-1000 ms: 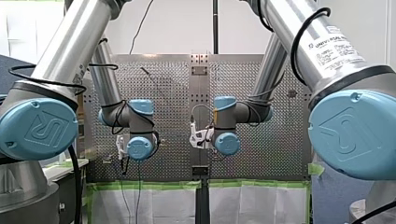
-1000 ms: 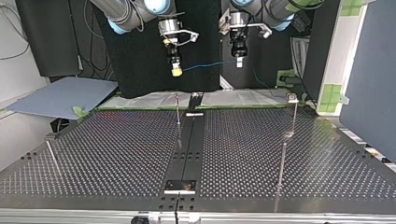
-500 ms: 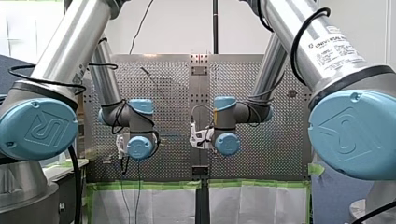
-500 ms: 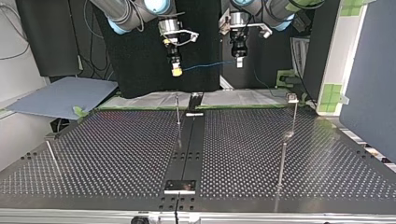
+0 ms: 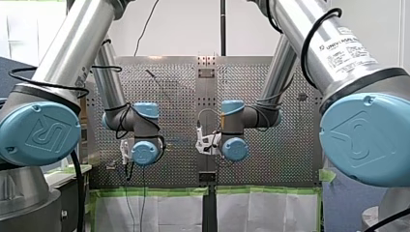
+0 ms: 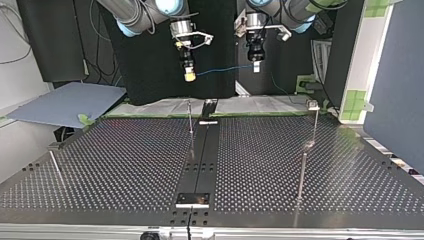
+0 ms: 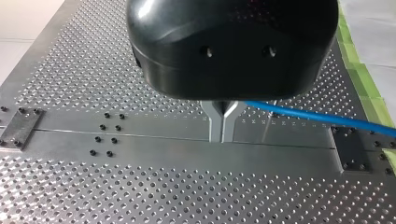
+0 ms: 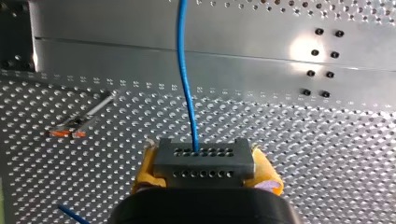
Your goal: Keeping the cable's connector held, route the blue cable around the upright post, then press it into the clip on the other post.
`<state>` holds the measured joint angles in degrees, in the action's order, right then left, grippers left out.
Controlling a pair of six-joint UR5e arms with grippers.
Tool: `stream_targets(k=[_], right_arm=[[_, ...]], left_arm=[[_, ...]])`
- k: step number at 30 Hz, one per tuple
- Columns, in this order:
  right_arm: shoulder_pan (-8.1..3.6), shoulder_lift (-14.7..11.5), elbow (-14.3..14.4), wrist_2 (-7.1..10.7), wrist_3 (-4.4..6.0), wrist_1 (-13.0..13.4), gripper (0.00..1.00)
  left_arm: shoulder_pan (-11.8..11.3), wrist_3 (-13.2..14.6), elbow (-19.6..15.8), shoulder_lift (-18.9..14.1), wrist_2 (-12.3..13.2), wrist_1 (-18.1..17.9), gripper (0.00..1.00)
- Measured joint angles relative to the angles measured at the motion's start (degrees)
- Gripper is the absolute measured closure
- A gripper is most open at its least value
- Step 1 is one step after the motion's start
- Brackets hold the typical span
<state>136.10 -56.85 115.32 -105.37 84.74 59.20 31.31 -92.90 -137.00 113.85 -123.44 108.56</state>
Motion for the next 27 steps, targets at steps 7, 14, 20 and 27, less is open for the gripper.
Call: stream_targets(k=[7,14,20,27], right_arm=[[0.5,3.1,-0.4,-0.93,0.33,-3.3,1.0],[0.53,3.8,-0.5,-0.99,0.35,-7.4,1.0],[0.53,3.9,-0.5,-0.99,0.35,-8.6,1.0],[0.46,3.1,0.0,-1.83,-0.13,-9.6,1.0]], left_arm=[[0.0,0.0,0.0,0.0,0.0,0.0,1.0],[0.0,0.0,0.0,0.0,0.0,0.0,1.0],[0.0,0.0,0.0,0.0,0.0,0.0,1.0],[0.0,0.0,0.0,0.0,0.0,0.0,1.0]])
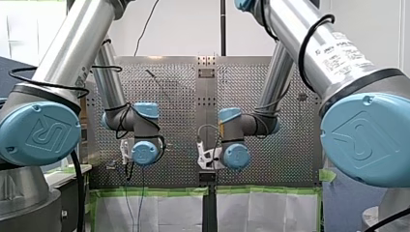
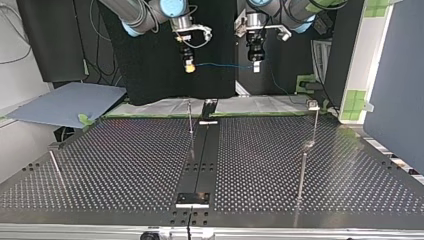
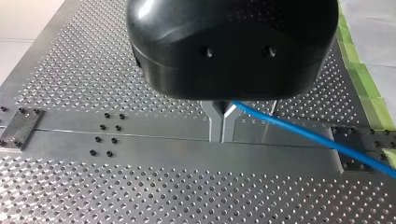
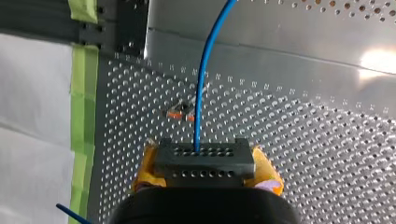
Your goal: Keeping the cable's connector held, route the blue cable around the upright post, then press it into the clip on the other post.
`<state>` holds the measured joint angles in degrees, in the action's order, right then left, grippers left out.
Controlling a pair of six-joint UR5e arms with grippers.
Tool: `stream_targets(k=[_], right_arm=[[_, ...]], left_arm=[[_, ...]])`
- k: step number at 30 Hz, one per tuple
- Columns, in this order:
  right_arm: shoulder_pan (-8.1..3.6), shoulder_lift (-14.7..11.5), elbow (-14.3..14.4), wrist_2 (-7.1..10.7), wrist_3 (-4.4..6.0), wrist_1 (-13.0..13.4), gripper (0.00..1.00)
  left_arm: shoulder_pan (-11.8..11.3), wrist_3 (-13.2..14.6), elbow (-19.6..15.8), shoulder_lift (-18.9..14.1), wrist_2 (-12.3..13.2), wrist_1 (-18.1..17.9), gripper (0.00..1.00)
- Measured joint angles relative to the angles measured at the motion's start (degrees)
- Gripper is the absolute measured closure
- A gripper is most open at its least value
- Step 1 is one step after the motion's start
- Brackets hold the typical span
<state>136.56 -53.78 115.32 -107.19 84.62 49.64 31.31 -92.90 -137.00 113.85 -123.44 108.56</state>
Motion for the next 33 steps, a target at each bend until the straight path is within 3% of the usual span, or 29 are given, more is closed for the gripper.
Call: stream_targets(k=[3,5,10,17,22,29,33], right_arm=[[0.24,-1.3,0.4,-1.19,0.55,-1.3,1.0],[0.29,-2.5,0.9,-1.31,1.47,-2.1,1.0],[-0.21,-5.1,1.6,0.45,3.98,-2.4,1.0],[-0.6,-8.7,0.8,3.03,7.3,-1.9,1.0],[-0.62,-11.4,-0.9,4.11,7.96,-2.9,1.0],[-0.63,-15.8,-5.1,7.36,8.18,-6.4,1.0],[-0.71,-16.9,-6.8,8.92,8.77,-7.0,1.0]], left_arm=[[0.0,0.5,0.3,0.5,-0.5,0.5,1.0],[0.0,1.1,0.4,0.9,-1.3,1.3,1.0],[0.0,0.3,0.6,-0.7,-3.1,4.0,1.0],[0.0,-0.3,0.6,-4.1,-1.4,7.5,1.0],[0.0,-0.2,0.6,-6.8,-0.8,10.2,1.0],[0.0,-1.5,1.8,-11.3,-0.3,14.6,1.0],[0.0,-2.2,3.6,-13.4,-0.2,16.8,1.0]])
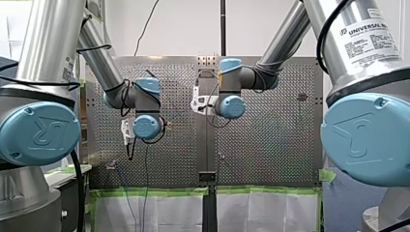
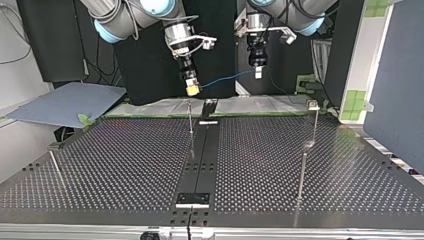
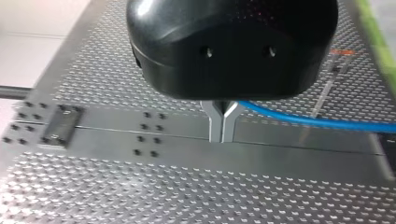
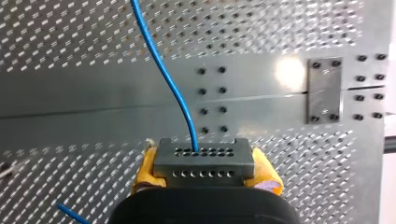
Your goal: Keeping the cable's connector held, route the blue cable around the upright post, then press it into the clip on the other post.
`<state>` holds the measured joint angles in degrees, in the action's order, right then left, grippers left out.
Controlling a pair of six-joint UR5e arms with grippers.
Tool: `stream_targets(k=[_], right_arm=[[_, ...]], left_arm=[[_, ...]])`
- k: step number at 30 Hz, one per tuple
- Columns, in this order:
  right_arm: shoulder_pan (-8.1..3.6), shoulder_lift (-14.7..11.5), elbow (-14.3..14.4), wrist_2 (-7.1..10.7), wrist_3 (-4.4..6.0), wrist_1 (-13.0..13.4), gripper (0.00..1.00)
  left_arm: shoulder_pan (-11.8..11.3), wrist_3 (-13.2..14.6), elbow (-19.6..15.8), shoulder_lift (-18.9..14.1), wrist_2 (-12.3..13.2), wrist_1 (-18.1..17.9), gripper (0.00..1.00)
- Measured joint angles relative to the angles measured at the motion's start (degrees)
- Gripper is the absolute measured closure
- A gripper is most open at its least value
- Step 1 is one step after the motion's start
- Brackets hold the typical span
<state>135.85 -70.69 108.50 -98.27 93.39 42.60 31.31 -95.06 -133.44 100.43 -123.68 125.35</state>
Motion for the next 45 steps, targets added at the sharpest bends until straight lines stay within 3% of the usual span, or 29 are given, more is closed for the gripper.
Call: stream_targets(k=[19,31,38,45], right_arm=[[-1.22,0.0,-6.6,6.72,4.24,-3.8,1.0],[-1.28,0.0,-10.6,8.72,4.62,-7.1,1.0],[-1.36,0.0,-14.7,9.92,4.7,-11.0,1.0],[-1.47,0.0,-18.6,11.59,5.53,-13.0,1.0]], left_arm=[[0.0,-2.9,10.1,-11.0,-1.7,11.0,1.0],[-0.1,-3.2,12.3,-17.2,-2.6,17.3,1.0],[-2.7,-3.1,15.3,-18.7,-2.3,20.8,1.0],[-6.6,-3.0,19.2,-18.3,-1.7,24.7,1.0]])
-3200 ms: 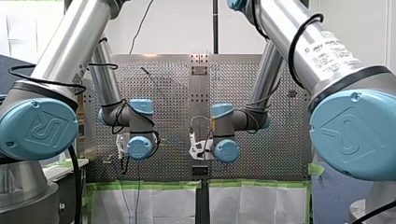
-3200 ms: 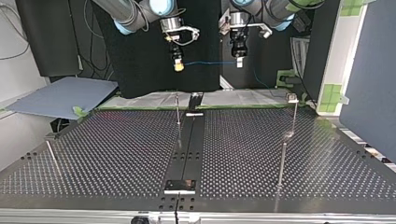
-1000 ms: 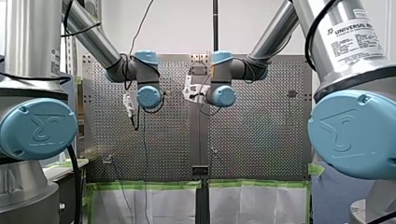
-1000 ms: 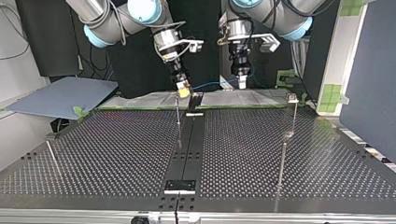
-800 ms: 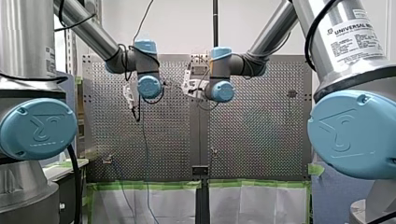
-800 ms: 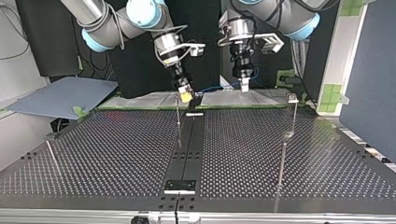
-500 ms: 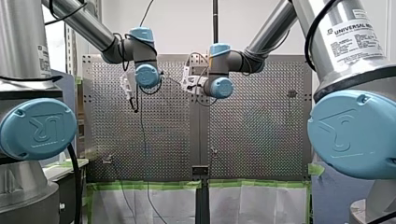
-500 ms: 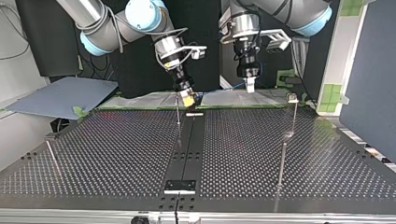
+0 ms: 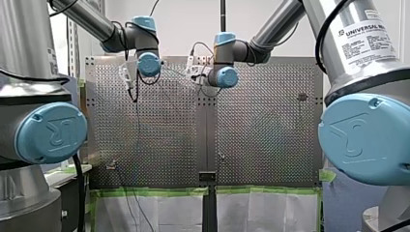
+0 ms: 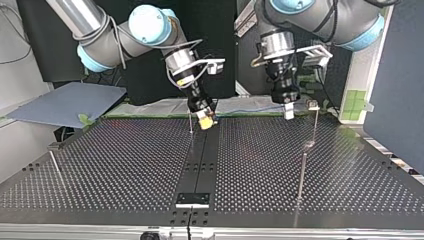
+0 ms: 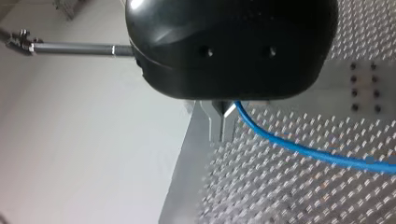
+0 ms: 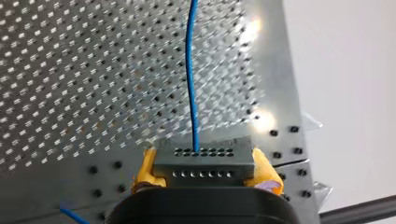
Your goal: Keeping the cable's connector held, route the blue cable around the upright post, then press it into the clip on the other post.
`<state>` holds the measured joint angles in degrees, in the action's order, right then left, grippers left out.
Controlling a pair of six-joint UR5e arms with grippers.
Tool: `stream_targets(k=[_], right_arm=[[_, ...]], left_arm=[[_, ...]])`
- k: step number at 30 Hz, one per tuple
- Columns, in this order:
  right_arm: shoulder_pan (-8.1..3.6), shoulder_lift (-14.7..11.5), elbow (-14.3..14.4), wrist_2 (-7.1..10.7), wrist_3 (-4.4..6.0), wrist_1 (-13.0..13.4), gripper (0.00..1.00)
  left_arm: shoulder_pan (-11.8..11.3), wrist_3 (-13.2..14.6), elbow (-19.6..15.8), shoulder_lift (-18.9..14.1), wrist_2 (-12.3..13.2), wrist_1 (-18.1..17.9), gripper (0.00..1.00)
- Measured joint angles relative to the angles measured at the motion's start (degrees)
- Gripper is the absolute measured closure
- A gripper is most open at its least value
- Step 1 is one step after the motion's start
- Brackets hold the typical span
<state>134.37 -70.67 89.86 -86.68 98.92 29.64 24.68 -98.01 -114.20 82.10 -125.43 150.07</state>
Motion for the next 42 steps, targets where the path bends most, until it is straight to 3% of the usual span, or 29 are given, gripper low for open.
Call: stream_targets(k=[6,13,21,31,42], right_arm=[[-0.2,0.0,-3.3,1.6,0.93,-0.5,1.0],[-0.72,0.1,-6.9,2.5,1.31,-1.0,1.0],[-1.3,0.7,-9.3,3.7,2.44,-1.1,1.0],[-1.43,4.6,-13.4,4.57,2.93,-1.2,1.0],[-1.41,8.8,-18.1,5.31,2.96,-1.8,1.0]], left_arm=[[-3.4,0.3,3.4,-0.9,1.2,3.4,1.0],[-7.6,0.7,6.3,-1.4,5.1,7.6,1.0],[-12.0,0.7,9.5,-0.2,9.6,10.4,1.0],[-17.9,0.6,15.3,4.1,15.0,12.6,1.0],[-24.5,0.2,20.4,6.4,17.9,12.9,1.0]])
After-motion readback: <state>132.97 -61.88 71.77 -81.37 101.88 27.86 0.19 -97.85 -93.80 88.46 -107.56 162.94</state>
